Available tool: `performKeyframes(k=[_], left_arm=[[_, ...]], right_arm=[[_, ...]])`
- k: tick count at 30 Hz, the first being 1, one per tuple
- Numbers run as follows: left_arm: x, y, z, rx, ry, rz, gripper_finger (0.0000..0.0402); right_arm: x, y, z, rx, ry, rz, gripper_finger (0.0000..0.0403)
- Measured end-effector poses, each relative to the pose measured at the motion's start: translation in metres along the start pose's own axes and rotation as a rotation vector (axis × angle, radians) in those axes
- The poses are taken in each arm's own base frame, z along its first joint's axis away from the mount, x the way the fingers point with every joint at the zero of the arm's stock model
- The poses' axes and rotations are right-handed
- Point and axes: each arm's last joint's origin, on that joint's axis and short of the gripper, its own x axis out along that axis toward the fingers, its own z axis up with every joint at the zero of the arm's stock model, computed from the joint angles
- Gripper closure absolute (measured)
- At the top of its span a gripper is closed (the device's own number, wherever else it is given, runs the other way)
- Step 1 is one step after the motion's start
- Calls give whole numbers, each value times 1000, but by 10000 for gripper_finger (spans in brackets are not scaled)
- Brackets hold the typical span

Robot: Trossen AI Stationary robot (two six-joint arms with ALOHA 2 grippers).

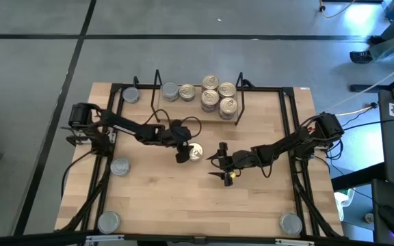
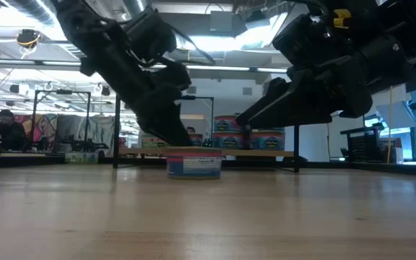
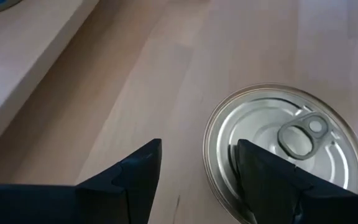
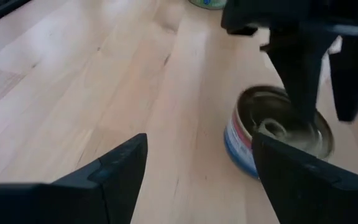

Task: Stack canned seafood by type on shelf
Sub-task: Stack the blue-pink tuna can on top of the other blue-pink can on the shelf

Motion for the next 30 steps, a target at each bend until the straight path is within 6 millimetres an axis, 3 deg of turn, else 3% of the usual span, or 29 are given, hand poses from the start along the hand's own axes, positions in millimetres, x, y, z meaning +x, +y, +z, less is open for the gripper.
performKeyframes(k=[16,30], left_arm=[[18,1,-5,-55,-1,-114,194],[22,20,-4,-177,25,-160,194]], right_arm=[[41,3,-5,-310,137,-129,116],[38,9,-8,-615,255,-201,116]])
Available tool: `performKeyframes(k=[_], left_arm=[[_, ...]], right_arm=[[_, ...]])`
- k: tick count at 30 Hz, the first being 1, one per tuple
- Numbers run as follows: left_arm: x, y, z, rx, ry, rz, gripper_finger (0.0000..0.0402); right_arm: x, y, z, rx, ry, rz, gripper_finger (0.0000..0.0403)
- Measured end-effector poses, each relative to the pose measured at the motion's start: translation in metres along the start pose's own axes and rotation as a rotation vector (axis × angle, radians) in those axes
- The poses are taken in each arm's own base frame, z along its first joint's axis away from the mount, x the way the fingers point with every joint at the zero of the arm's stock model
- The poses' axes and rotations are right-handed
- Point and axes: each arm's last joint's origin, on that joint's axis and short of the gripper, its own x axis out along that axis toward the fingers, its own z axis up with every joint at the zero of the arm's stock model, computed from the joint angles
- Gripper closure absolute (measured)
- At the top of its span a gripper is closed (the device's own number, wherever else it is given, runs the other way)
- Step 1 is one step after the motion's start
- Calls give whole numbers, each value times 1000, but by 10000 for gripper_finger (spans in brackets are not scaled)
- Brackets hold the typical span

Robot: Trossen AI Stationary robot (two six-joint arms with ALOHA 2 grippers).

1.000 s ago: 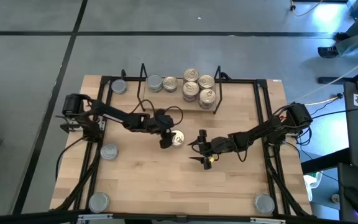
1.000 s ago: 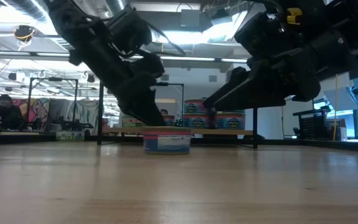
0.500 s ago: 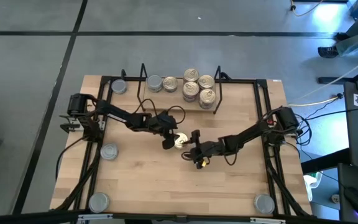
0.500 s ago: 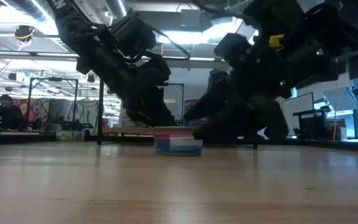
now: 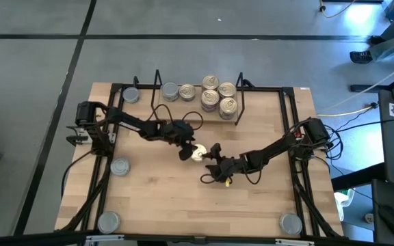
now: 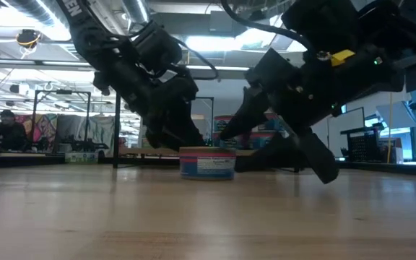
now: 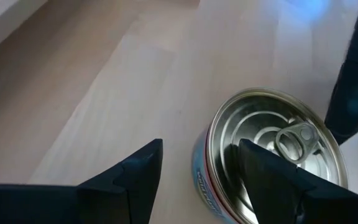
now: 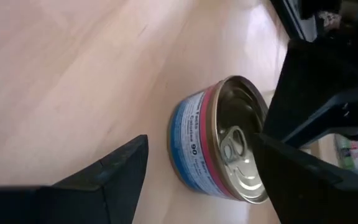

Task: Stack canned seafood by type on shelf
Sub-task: Stack the blue-pink tuna can on top of the other blue-pink can on the shelf

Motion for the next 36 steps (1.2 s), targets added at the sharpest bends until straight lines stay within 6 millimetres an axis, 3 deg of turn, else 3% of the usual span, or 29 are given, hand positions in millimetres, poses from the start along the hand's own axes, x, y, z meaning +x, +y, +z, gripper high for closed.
performKeyframes(k=[18,36], left_arm=[[-1,18,4,-167,30,-63,194],[-3,30,5,-184,78,-193,194]], right_arm=[[0,-1,0,-92,9,-11,116],[0,-1,0,-92,8,-11,116]])
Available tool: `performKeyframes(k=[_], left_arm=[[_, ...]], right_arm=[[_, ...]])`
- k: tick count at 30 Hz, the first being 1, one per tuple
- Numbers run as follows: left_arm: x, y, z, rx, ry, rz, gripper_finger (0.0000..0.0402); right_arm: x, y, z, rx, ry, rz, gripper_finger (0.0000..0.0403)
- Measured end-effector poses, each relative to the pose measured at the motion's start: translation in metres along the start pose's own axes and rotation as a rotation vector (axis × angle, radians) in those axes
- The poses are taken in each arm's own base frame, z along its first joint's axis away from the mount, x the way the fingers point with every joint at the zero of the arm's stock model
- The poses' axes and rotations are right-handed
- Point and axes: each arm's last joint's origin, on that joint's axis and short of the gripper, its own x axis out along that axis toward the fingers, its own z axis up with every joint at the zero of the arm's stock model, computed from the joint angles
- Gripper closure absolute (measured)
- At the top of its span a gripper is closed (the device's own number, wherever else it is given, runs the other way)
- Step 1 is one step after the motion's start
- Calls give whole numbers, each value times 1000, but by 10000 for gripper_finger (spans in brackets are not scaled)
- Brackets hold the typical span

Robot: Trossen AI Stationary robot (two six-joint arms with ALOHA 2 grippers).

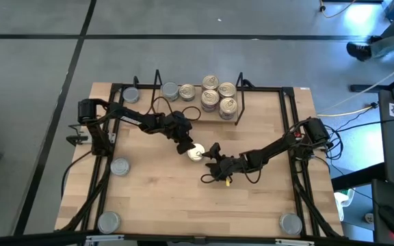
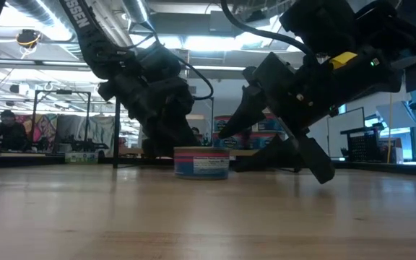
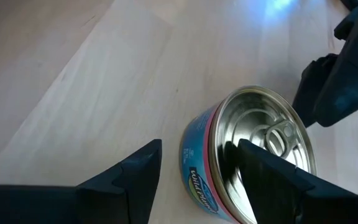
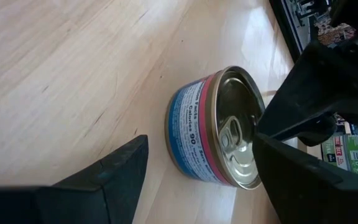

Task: Stack canned seafood by type on shelf
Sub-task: Stack the blue-pink tuna can on top of the other blue-pink can on the shelf

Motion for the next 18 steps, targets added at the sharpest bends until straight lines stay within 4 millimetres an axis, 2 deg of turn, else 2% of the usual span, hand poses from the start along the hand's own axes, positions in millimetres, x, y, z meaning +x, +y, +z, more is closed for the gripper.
performKeyframes(k=[10,18], left_arm=[[-8,-5,2,39,-9,2,194],[-27,-33,6,237,-52,55,201]], right_arm=[[0,0,0,1,0,0,116],[0,0,0,4,0,1,116]])
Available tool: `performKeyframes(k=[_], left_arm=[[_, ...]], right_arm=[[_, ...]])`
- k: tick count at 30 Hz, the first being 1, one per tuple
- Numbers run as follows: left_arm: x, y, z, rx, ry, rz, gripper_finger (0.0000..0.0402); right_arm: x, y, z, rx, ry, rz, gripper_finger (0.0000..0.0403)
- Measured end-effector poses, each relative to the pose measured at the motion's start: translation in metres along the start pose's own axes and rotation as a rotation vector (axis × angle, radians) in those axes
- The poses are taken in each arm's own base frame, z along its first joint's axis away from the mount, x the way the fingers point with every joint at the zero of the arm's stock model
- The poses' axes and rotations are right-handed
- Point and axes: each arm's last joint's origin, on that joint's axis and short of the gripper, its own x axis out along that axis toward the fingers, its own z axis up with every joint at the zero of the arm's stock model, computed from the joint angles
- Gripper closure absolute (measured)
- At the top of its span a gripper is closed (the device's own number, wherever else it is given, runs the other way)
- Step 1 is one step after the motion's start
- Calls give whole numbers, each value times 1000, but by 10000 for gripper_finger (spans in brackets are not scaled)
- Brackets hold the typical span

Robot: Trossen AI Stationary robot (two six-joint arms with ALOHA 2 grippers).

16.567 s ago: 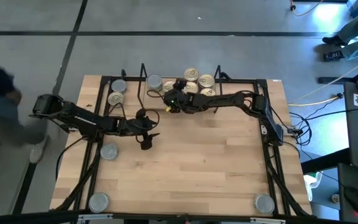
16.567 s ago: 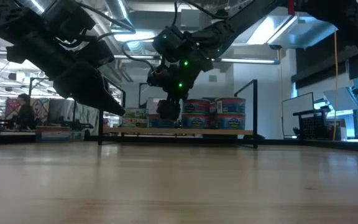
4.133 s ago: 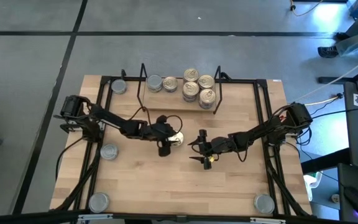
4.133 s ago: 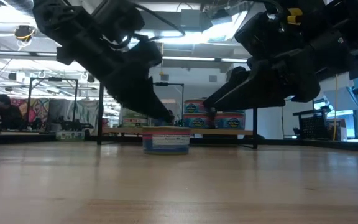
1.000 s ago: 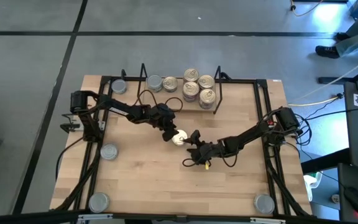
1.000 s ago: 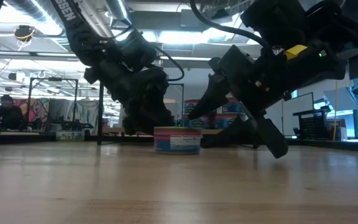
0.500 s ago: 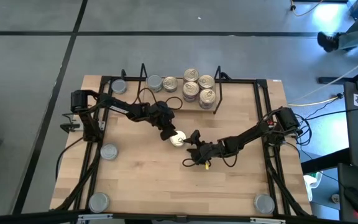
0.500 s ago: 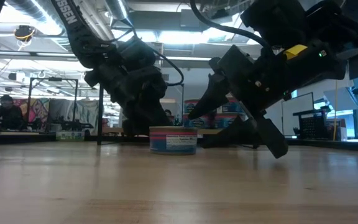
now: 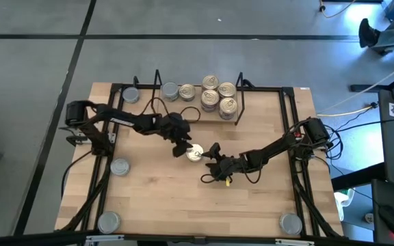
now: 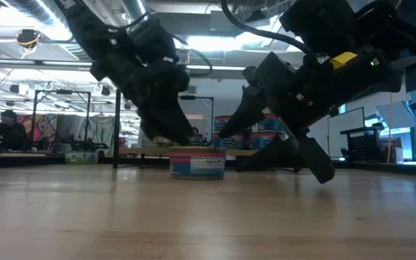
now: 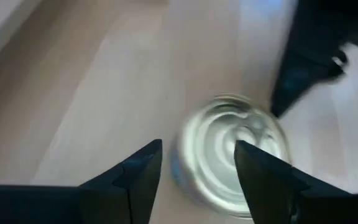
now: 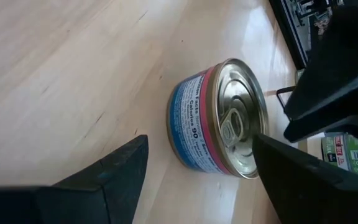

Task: Stack canned seafood by type on shelf
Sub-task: Stack the blue-pink tuna can on top of the other blue-pink can on the shelf

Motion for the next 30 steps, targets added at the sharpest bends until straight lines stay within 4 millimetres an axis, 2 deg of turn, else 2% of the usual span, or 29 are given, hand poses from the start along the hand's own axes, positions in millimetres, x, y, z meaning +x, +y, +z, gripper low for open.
performKeyframes(k=[4,9,14,22,30], left_arm=[[2,-20,-2,197,-5,-49,244],[4,-25,-11,366,21,-51,306],[5,-17,-15,412,32,10,335],[19,-12,-19,438,19,9,350],[31,-3,-21,327,4,3,378]], right_arm=[[0,0,0,24,-6,1,116],[0,0,2,76,-43,23,116],[0,-1,3,92,-54,25,116],[0,-1,4,95,-82,45,116],[0,-1,4,93,-71,36,116]])
